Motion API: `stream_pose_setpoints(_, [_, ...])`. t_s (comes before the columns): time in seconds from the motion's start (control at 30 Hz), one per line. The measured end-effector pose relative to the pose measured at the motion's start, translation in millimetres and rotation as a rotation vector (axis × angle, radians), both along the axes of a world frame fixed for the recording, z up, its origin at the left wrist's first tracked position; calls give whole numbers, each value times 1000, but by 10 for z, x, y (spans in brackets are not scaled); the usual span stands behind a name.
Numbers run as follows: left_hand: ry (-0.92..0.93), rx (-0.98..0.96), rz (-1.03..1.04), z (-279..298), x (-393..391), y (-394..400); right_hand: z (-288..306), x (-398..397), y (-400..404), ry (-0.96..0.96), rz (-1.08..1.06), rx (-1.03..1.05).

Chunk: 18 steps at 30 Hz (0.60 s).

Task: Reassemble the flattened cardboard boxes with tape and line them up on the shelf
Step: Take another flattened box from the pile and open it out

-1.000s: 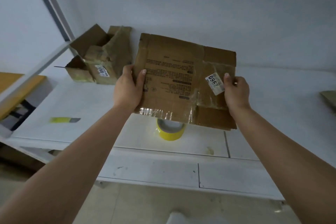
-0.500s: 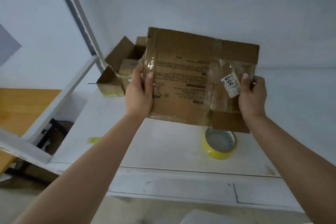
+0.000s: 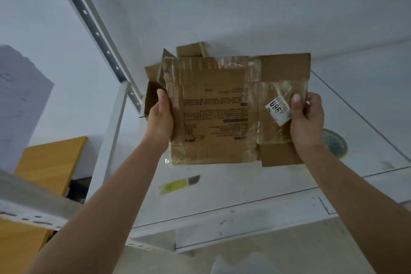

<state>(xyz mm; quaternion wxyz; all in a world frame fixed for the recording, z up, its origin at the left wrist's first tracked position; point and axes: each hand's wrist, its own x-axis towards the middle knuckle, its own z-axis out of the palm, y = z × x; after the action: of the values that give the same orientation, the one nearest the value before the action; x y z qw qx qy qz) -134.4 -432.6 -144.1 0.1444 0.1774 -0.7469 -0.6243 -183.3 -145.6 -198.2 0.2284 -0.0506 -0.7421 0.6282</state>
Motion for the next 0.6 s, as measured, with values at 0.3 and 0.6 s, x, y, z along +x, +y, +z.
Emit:
stream_pose_setpoints(0.3, [-6,330,-132,-136,32,50,84,138,-111,-121,161,-122])
stream_pose_setpoints(0.6, [46,408,-339,-166,41,35,147,153,-131,-189,303,-190])
